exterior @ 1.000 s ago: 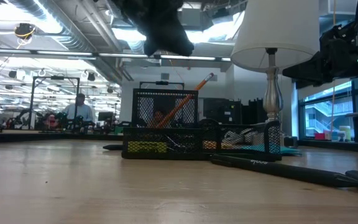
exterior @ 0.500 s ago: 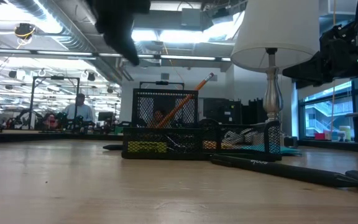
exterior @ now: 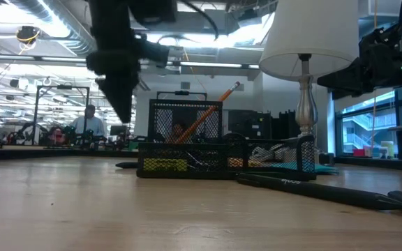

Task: Pick and place office supplies into organizer
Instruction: Put the top black pen into the desk organizer

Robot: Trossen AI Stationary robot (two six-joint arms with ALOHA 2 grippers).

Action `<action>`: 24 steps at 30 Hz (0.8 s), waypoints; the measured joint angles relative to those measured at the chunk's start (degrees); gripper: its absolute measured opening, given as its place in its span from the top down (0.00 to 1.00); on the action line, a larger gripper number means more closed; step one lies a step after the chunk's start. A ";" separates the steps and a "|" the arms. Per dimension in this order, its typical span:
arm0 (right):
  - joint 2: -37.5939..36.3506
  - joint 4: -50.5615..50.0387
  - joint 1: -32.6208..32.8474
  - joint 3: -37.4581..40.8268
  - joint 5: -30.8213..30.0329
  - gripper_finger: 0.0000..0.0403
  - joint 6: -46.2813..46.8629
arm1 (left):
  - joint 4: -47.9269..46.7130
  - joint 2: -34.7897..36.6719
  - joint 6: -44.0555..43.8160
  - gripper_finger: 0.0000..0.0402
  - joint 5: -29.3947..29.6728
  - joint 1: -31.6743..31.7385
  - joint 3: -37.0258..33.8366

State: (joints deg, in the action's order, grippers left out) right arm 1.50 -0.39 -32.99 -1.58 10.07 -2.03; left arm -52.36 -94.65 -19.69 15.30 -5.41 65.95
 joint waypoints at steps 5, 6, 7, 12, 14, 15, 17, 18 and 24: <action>0.00 0.01 0.00 0.00 0.00 0.86 -0.01 | 0.03 -4.60 0.97 0.67 -0.16 0.62 0.00; 0.00 0.01 0.01 0.00 0.00 0.86 -0.01 | 0.14 -5.37 0.95 0.66 -0.16 0.88 0.00; 0.00 0.00 0.00 0.00 0.00 0.86 -0.01 | 0.15 -6.22 0.95 0.66 -0.16 1.18 0.00; 0.00 0.01 0.01 0.00 0.00 0.86 0.01 | 0.98 -8.58 0.93 0.66 -2.23 2.57 0.00; 0.00 -0.01 0.02 0.00 0.00 0.86 -0.01 | 1.79 -8.92 0.95 0.66 -3.43 3.10 0.00; 0.00 0.01 0.00 0.00 0.00 0.86 -0.01 | 1.98 -8.82 1.11 0.66 -3.58 3.33 0.00; 0.00 -0.01 0.00 0.00 0.00 0.86 -0.01 | 2.71 -8.74 1.33 0.66 -4.30 3.78 0.00; 0.00 0.01 0.02 0.00 0.00 0.86 -0.01 | 2.62 -8.74 1.34 0.66 -4.73 3.99 0.00; 0.00 0.01 0.01 0.00 0.00 0.86 -0.02 | 3.23 -8.74 1.38 0.66 -6.24 4.42 0.00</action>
State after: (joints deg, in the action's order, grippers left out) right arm 1.50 -0.39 -32.98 -1.58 10.06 -2.05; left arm -49.12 -103.39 -18.31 9.06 -0.99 65.95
